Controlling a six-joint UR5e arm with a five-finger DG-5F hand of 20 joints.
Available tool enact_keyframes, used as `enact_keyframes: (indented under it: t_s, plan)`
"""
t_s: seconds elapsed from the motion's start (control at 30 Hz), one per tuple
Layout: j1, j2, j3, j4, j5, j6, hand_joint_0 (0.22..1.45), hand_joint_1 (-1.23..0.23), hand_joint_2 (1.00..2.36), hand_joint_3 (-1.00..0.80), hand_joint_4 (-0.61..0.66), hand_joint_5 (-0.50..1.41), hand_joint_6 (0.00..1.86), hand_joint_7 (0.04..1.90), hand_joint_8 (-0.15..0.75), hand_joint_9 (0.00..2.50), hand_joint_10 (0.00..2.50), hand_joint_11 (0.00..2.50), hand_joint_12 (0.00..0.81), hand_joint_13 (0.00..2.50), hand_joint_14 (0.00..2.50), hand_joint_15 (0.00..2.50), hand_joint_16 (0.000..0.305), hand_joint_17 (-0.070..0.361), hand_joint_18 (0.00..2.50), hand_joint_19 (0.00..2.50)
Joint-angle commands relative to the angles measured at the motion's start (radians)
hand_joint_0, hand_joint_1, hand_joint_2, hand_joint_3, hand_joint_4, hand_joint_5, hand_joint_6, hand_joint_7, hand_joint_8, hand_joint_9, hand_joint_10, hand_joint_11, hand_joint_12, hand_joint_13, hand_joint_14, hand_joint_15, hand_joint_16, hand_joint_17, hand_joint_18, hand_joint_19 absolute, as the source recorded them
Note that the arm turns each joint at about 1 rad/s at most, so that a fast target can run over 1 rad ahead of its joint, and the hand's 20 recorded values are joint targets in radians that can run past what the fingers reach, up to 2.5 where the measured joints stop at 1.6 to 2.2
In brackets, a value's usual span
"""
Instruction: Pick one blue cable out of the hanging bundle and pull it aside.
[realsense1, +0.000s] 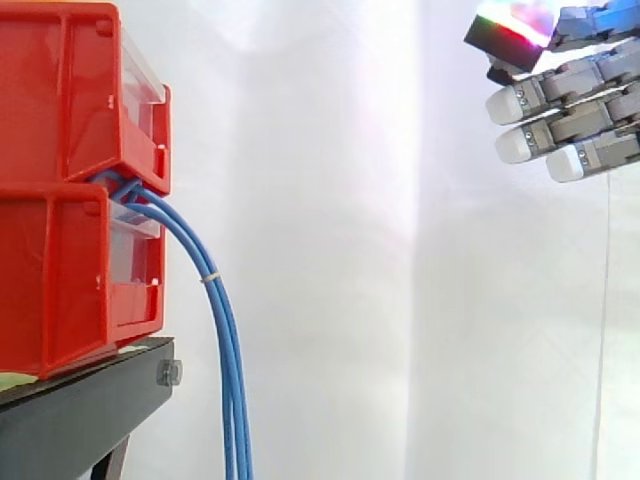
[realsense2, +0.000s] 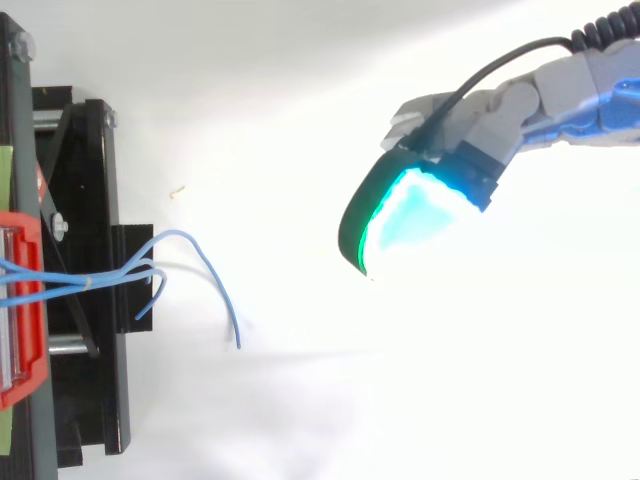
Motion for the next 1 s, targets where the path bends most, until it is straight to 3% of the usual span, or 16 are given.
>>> enact_keyframes:
  t_s: [0.0, 0.47, 0.97]
  plan:
    - [0.002, 0.000, 0.000, 0.010, 0.000, -0.002, 0.58, -0.40, 1.01, -0.43, 0.17, -0.24, 0.50, 0.65, 0.204, 0.30, 0.00, 0.02, 0.294, 0.10, 0.00, 0.11, 0.043, 0.096, 0.07, 0.22]
    - [0.002, -0.088, 0.000, 0.084, 0.000, -0.003, 0.58, -0.40, 1.01, -0.43, 0.17, -0.24, 0.50, 0.65, 0.203, 0.30, 0.00, 0.02, 0.294, 0.10, 0.00, 0.11, 0.043, 0.096, 0.07, 0.22]
    - [0.008, -0.091, 0.000, 0.102, 0.009, -0.034, 0.58, -0.40, 1.01, -0.44, 0.17, -0.24, 0.50, 0.65, 0.203, 0.30, 0.00, 0.02, 0.294, 0.10, 0.00, 0.11, 0.043, 0.096, 0.07, 0.22]
